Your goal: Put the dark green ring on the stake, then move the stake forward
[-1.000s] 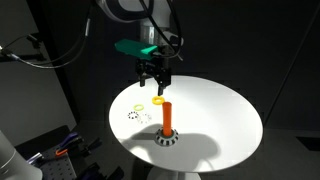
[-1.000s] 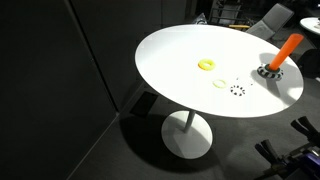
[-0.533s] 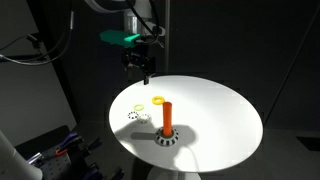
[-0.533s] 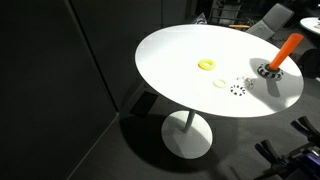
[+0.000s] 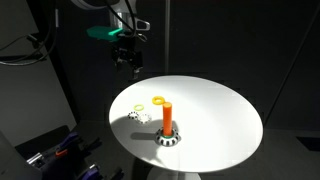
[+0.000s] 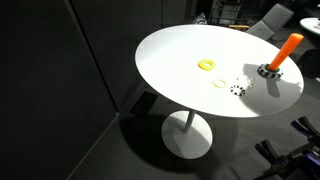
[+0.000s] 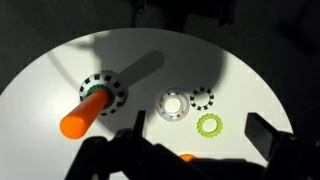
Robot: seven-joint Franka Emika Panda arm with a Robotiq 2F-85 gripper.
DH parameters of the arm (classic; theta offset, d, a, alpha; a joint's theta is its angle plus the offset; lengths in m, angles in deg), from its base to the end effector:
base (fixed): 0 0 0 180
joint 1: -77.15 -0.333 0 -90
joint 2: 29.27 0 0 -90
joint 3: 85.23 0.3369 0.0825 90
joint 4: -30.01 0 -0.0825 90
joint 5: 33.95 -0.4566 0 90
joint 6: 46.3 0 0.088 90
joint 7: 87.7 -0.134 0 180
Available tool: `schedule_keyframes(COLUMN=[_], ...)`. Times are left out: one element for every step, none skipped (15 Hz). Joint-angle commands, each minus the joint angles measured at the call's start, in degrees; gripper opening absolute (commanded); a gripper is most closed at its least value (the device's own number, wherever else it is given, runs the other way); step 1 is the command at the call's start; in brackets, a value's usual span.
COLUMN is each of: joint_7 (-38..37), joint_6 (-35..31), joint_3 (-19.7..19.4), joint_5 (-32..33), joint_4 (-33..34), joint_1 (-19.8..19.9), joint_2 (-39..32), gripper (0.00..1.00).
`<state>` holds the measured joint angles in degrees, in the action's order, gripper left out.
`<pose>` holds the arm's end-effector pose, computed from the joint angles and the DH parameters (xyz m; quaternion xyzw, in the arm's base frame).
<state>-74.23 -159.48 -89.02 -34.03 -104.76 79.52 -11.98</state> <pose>0.4967 -0.0533 0.4012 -0.9971 -0.0653 0.0355 0.0167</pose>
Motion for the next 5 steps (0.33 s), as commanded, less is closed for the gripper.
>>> schedule_keyframes(joint_7=[-0.17, -0.19, -0.20, -0.21, -0.22], joint_6=[0.09, 0.08, 0.08, 0.07, 0.06], joint_3=[-0.29, -0.29, -0.29, -0.29, -0.29], joint_5=[0.11, 0.11, 0.11, 0.11, 0.11], joint_4=[-0.11, -0.23, -0.26, -0.27, -0.28], joint_1=[-0.35, -0.35, -0.35, -0.35, -0.35], joint_2=[0.25, 0.41, 0.45, 0.45, 0.45], gripper=[1.00, 1.00, 1.00, 1.00, 1.00])
